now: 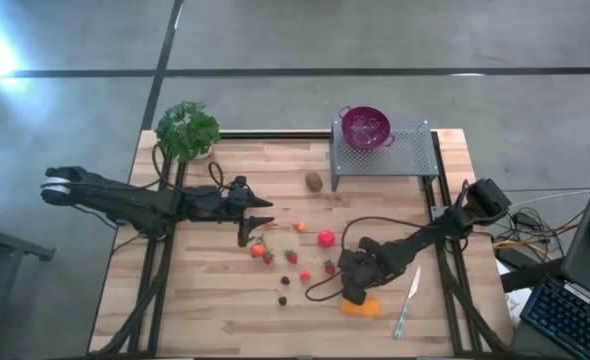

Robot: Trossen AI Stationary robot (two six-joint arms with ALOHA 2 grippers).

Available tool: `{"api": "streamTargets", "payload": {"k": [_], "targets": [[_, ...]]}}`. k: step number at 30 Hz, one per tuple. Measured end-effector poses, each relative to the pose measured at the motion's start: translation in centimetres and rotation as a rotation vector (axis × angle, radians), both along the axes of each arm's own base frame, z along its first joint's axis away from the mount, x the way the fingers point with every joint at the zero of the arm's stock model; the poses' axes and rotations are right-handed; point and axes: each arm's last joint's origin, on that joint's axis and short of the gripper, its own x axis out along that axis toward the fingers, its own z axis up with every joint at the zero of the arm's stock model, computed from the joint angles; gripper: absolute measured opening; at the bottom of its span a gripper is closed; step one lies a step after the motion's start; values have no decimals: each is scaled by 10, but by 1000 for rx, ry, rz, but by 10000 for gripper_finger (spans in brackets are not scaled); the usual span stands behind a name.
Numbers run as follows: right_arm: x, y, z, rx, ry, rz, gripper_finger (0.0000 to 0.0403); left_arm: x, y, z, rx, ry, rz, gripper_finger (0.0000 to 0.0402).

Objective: Pick & Place Fruit
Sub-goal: Put the strawberry into the violet strainer bowl on the shelf

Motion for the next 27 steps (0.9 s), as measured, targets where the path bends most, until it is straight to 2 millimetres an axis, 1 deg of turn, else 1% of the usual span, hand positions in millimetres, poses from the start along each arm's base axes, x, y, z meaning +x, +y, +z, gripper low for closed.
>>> {"api": "streamTargets", "payload": {"k": [4, 8, 12, 16, 22, 27], "targets": [[-1, 0, 6, 4, -17, 15, 128, 0, 0, 0, 0, 0, 0, 200], [-2, -3, 16, 9, -40, 29, 133, 0, 0, 0, 0, 0, 1, 200], [-3, -8, 33, 22, -92, 43, 142, 0, 0, 0, 0, -1, 1, 200], [-6, -18, 54, 18, -155, 71, 137, 0, 0, 0, 0, -1, 1, 200], [-17, -47, 88, -32, -222, 61, 132, 0, 0, 0, 0, 0, 0, 200], [-30, -81, 119, -89, -313, 17, 142, 0, 0, 0, 0, -2, 0, 200]]}}
